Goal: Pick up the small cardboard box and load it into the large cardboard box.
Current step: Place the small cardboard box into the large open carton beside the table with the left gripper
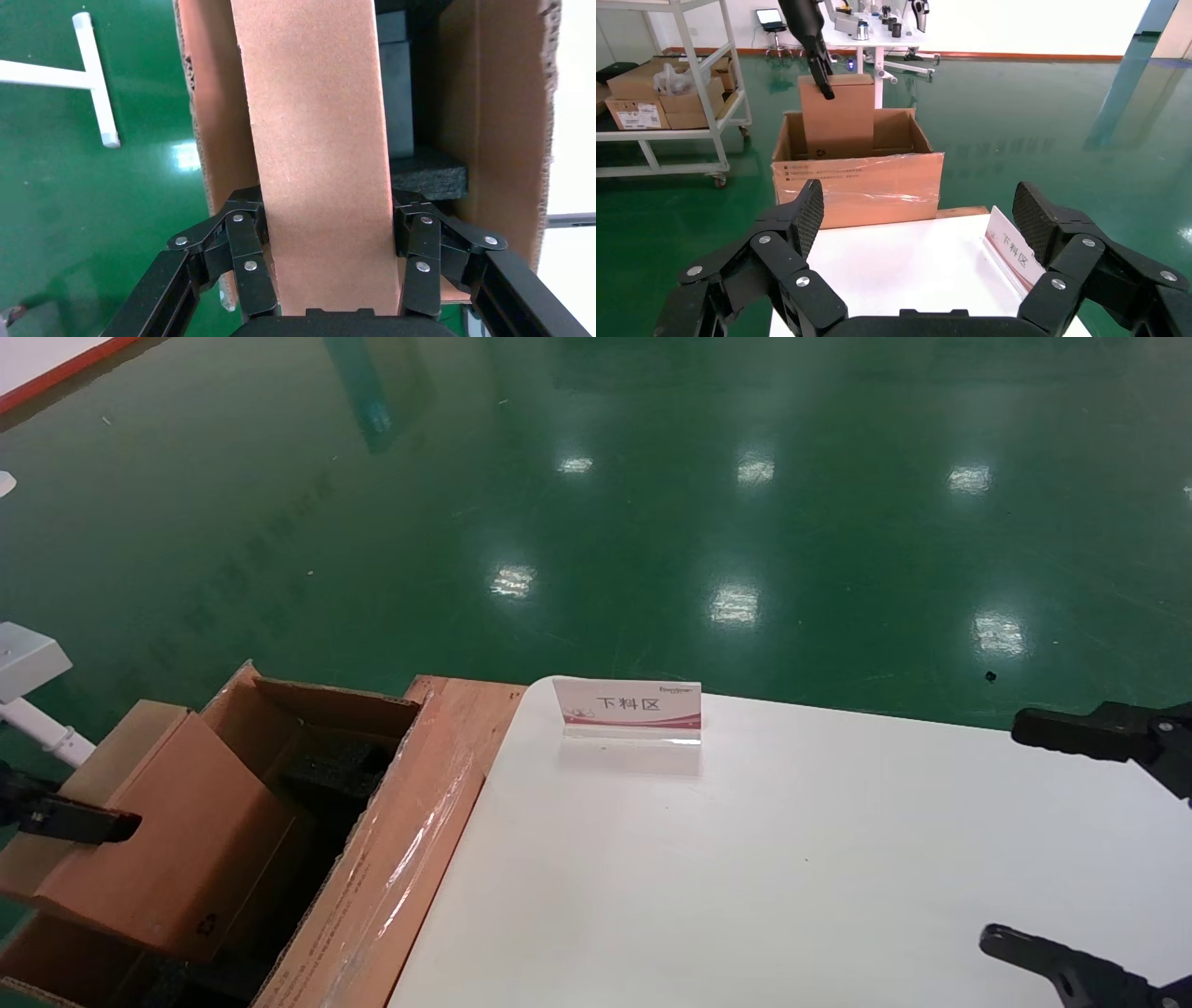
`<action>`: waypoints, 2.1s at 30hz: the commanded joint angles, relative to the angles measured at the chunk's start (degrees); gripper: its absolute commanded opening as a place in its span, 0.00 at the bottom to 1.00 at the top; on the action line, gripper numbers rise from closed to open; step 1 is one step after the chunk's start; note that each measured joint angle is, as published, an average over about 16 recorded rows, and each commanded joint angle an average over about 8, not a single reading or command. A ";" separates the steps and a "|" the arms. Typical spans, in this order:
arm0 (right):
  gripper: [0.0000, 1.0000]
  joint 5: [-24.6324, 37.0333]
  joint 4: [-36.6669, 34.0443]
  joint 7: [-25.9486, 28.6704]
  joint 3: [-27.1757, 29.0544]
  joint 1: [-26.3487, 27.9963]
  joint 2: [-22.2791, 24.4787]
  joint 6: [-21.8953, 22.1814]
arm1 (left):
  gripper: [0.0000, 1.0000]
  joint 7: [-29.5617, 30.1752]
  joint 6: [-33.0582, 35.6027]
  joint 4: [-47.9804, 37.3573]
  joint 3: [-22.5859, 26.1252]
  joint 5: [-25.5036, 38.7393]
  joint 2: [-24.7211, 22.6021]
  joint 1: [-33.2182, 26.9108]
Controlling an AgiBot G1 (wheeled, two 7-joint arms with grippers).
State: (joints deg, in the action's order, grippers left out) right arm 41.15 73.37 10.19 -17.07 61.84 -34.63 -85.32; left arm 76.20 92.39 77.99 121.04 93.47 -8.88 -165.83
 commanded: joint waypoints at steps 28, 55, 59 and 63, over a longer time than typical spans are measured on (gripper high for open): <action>1.00 -0.06 0.00 -0.04 -0.09 0.02 0.04 0.04 | 0.00 -3.46 -4.21 -0.63 -1.93 6.07 0.94 7.06; 1.00 -0.11 0.00 -0.08 -0.17 0.04 0.07 0.07 | 0.00 -3.56 -11.89 -0.53 -1.85 7.00 0.34 11.84; 1.00 -0.12 0.00 -0.09 -0.18 0.04 0.07 0.08 | 0.00 -3.41 -13.46 -0.58 -1.35 7.08 0.56 12.95; 1.00 -0.13 0.00 -0.09 -0.19 0.04 0.08 0.08 | 0.00 -3.08 -15.28 -0.65 -0.78 7.36 0.73 14.11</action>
State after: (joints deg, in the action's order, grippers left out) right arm 41.02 73.37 10.09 -17.26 61.89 -34.56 -85.24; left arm 73.18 77.09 77.34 120.29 100.78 -8.25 -151.69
